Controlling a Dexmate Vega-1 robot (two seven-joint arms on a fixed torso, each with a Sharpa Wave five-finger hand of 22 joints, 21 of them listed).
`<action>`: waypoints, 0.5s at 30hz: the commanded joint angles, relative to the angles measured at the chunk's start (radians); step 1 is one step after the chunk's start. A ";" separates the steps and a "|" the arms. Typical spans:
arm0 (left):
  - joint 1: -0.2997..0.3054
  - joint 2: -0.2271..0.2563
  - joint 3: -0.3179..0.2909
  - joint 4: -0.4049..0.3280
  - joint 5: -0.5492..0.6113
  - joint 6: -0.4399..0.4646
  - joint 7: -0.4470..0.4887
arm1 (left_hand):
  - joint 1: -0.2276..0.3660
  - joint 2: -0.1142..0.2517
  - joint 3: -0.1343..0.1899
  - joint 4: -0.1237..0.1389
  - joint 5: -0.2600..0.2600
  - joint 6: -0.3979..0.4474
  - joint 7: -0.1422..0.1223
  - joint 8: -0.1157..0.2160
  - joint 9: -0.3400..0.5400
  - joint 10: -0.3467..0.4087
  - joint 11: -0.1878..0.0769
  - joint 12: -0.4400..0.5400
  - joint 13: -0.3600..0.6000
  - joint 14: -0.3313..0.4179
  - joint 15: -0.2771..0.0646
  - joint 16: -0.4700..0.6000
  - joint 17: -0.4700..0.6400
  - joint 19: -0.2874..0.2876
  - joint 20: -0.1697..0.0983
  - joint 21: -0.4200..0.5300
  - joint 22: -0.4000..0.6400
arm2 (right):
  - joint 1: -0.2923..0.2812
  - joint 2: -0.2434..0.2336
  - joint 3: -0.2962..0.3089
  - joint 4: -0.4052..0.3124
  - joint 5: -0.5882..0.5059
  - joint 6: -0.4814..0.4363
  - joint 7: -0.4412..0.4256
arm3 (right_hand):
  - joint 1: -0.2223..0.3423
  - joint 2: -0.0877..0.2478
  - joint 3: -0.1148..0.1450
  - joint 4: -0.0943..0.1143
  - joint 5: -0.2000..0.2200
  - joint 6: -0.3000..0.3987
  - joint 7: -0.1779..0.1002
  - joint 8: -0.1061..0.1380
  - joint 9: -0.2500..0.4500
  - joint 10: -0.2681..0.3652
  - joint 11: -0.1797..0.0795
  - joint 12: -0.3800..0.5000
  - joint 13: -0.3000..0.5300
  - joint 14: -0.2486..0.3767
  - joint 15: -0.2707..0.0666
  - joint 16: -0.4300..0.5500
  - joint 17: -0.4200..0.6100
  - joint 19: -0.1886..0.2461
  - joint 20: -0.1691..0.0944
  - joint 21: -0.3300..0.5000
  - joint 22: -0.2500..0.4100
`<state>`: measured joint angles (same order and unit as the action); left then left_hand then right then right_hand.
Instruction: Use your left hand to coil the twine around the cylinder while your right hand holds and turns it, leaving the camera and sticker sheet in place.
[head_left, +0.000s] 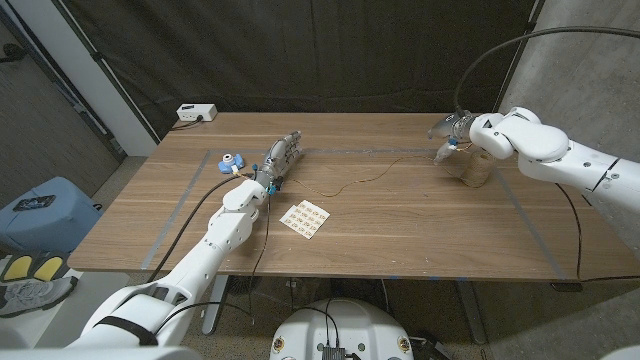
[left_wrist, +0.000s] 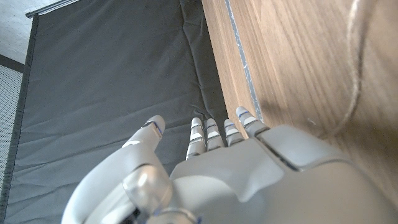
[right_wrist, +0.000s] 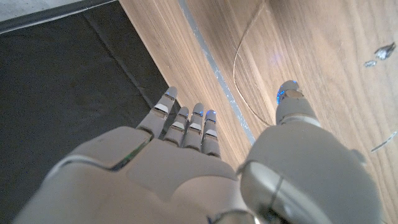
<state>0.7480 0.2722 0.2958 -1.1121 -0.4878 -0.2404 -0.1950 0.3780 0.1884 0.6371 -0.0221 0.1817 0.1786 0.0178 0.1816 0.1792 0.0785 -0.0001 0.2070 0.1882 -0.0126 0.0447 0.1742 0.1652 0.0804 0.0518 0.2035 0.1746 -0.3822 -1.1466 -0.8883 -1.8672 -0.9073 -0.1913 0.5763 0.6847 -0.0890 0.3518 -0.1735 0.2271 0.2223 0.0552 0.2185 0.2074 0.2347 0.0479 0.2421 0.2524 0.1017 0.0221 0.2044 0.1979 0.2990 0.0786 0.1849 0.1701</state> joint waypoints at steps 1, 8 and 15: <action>-0.002 -0.008 0.003 0.011 0.000 -0.001 0.001 | 0.008 0.000 0.004 -0.003 0.009 0.010 -0.002 0.007 0.004 0.007 0.004 0.002 0.004 0.004 0.008 0.005 0.004 0.009 0.001 -0.003 0.002 | 0.045 0.019 -0.025 0.019 -0.094 0.072 0.174 | 0.015 -0.002 0.012 0.000 0.001 -0.008 0.003 -0.002 0.004 -0.013 0.004 -0.008 0.005 -0.010 0.011 -0.006 0.005 -0.004 0.000 0.002 0.003; 0.000 -0.010 0.002 0.010 -0.004 0.001 -0.002 | 0.008 0.000 0.003 -0.003 0.010 0.010 -0.001 0.006 0.004 0.007 0.005 0.002 0.004 0.004 0.010 0.005 0.004 0.008 0.002 -0.003 0.002 | 0.063 0.022 -0.036 0.015 -0.125 0.100 0.234 | 0.029 -0.003 0.020 0.002 -0.004 -0.012 0.022 -0.002 0.006 -0.013 0.023 -0.004 0.012 -0.020 0.021 -0.006 0.008 -0.005 0.003 0.004 0.004; -0.001 -0.014 0.005 0.013 -0.003 -0.004 -0.005 | 0.009 0.001 0.003 -0.002 0.010 0.013 0.001 0.007 0.004 0.007 0.007 0.002 0.004 0.003 0.011 0.005 0.004 0.008 0.003 -0.003 0.003 | 0.075 0.037 -0.045 0.017 -0.170 0.102 0.282 | 0.042 -0.005 0.029 0.005 -0.013 0.024 0.021 0.012 0.011 -0.011 0.041 0.006 0.023 -0.024 0.044 -0.005 0.012 -0.007 0.017 0.006 0.004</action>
<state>0.7477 0.2643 0.2973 -1.1028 -0.4894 -0.2404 -0.1956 0.3779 0.1883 0.6371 -0.0221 0.1817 0.1823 0.0141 0.1852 0.1792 0.0785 0.0000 0.2070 0.1882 -0.0126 0.0447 0.1742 0.1652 0.0805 0.0519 0.2035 0.1746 -0.3309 -1.1258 -0.9176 -1.8535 -1.0073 -0.1147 0.7601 0.7135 -0.0942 0.3741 -0.1682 0.2195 0.2280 0.0767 0.2222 0.2137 0.2212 0.0761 0.2421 0.2693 0.0732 0.0526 0.1996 0.2073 0.2916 0.0861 0.1849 0.1700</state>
